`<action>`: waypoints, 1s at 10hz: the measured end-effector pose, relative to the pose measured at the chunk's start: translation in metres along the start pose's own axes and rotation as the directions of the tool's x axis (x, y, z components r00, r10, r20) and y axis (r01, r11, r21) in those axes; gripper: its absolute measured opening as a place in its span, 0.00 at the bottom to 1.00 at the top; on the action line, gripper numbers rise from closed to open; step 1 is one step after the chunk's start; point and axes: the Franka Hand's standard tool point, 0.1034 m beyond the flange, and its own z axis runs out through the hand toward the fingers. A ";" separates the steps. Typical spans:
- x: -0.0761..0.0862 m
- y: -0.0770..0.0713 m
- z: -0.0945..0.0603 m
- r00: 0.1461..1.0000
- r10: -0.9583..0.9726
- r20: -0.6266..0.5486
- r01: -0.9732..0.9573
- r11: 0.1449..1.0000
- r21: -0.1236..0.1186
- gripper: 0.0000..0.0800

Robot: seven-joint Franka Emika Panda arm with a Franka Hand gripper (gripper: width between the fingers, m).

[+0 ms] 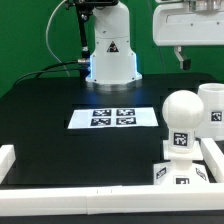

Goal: Assemble lamp

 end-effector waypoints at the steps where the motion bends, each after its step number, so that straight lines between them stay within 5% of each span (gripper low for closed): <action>1: 0.000 0.000 0.000 1.000 0.000 0.000 0.000 1.000 0.000 0.87; 3: -0.002 0.004 0.001 0.999 -0.038 -0.005 0.038 0.999 0.006 0.87; 5: -0.029 0.032 0.010 0.993 -0.122 0.008 0.122 0.993 0.004 0.87; 6: -0.039 0.034 0.012 0.992 -0.126 0.012 0.126 0.992 -0.005 0.87; 10: -0.038 0.034 0.014 0.992 -0.125 0.013 0.125 0.992 -0.008 0.87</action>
Offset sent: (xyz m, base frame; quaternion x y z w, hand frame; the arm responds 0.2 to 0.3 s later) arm -0.0563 -0.0108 -0.0130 0.0356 -0.0098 -0.0906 0.9952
